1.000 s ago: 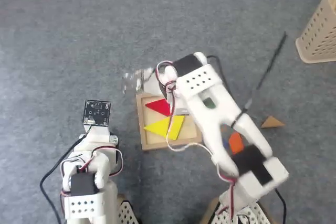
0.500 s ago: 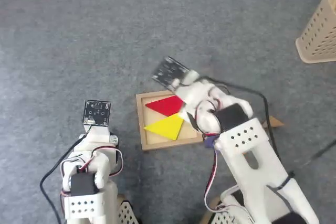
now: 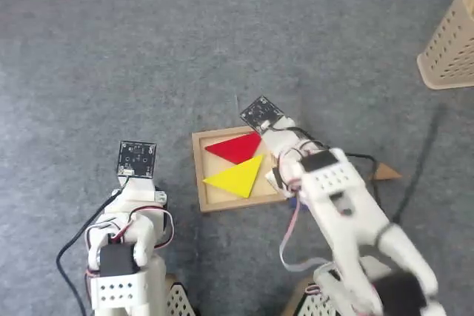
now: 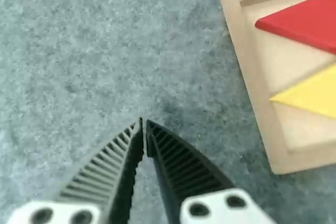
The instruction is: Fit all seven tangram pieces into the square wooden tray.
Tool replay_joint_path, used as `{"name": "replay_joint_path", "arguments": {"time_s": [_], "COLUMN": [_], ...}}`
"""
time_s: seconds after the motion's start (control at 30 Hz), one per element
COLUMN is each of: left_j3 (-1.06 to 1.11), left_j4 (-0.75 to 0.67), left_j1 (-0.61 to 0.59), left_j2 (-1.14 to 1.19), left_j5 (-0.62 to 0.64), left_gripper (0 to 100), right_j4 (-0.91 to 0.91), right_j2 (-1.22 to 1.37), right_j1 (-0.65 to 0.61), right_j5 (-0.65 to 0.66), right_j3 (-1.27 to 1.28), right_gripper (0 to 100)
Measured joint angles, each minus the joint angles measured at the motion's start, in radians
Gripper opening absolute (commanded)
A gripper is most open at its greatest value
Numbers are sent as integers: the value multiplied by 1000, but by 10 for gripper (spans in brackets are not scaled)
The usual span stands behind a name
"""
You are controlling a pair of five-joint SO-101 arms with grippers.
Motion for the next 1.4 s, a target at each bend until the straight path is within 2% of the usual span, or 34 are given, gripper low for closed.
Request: {"name": "replay_joint_path", "arguments": {"time_s": [0.17,0.57,0.77,0.97,1.23,1.4], "left_j3": [0,0,0,0,0,0], "left_j4": [0,0,0,0,0,0], "left_j1": [0,0,0,0,0,0], "left_j2": [0,0,0,0,0,0], "left_j5": [0,0,0,0,0,0], "left_gripper": [12,12,12,12,12,12], "right_j4": [-8,-11,-12,-12,-18,-37], "right_j2": [189,199,209,229,238,351], "right_j1": [-8,-8,-48,-66,-66,-68], "right_j5": [-12,-12,-12,-86,-98,-98], "right_j3": [-83,-104,-120,-163,-173,-249], "right_gripper": [7,7,7,7,7,7]}}
